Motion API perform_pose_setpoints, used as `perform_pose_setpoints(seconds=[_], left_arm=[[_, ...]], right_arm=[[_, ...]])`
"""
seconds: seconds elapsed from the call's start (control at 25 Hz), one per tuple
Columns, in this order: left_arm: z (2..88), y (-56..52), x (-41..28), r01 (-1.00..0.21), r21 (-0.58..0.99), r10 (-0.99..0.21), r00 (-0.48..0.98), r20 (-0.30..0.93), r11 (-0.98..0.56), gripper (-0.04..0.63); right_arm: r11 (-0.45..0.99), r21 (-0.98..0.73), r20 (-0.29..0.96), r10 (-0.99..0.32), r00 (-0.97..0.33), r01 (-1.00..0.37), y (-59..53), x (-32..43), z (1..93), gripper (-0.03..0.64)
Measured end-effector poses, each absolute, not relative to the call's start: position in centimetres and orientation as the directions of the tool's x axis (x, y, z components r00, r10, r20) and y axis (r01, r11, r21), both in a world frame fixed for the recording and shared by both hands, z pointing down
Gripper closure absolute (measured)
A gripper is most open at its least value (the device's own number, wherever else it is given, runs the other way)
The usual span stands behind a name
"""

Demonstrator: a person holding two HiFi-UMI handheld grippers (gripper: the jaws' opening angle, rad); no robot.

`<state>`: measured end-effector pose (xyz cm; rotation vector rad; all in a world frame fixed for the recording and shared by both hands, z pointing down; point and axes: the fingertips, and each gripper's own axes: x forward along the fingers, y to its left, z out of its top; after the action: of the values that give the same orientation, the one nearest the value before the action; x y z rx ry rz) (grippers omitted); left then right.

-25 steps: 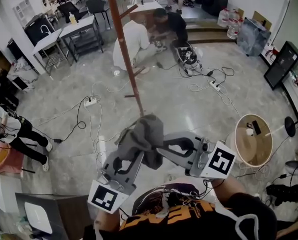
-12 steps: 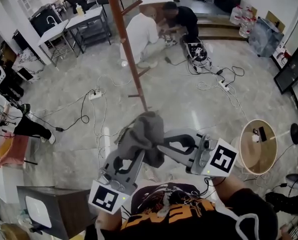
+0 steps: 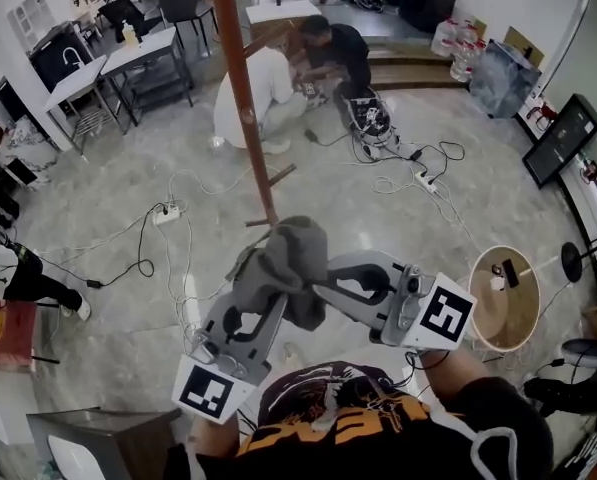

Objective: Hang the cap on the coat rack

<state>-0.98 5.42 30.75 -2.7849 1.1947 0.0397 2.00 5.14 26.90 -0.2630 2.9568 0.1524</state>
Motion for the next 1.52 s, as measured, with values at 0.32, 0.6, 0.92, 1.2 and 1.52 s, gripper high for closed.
perform_pose_setpoints(seconds=[0.32, 0.6, 0.92, 1.2, 1.52], left_arm=[[30.8, 0.4, -5.8, -0.683, -0.087, -0.678, 0.73, -0.086, -0.725, 0.561], [31.2, -3.2, -7.5, -0.674, -0.086, -0.67, 0.739, -0.071, -0.734, 0.561], [29.5, -8.2, -6.0, -0.699, -0.13, -0.7, 0.713, -0.05, -0.703, 0.561], [29.0, -9.4, -5.4, -0.745, -0.183, -0.747, 0.661, -0.076, -0.641, 0.561], [27.2, -12.8, -6.3, -0.753, -0.249, -0.758, 0.645, -0.095, -0.61, 0.561]], right_arm=[[0.967, 0.095, -0.166, -0.22, -0.961, -0.237, 0.2, -2.9, 27.2, 0.581], [0.964, 0.087, -0.178, -0.233, -0.956, -0.252, -3.4, -4.6, 27.5, 0.581], [0.976, 0.092, -0.203, -0.174, -0.963, -0.196, -8.5, -3.0, 25.6, 0.581], [0.983, 0.153, -0.235, -0.068, -0.97, -0.106, -9.9, -2.2, 25.2, 0.581], [0.981, 0.184, -0.251, -0.008, -0.968, -0.056, -13.5, -3.2, 23.6, 0.581]])
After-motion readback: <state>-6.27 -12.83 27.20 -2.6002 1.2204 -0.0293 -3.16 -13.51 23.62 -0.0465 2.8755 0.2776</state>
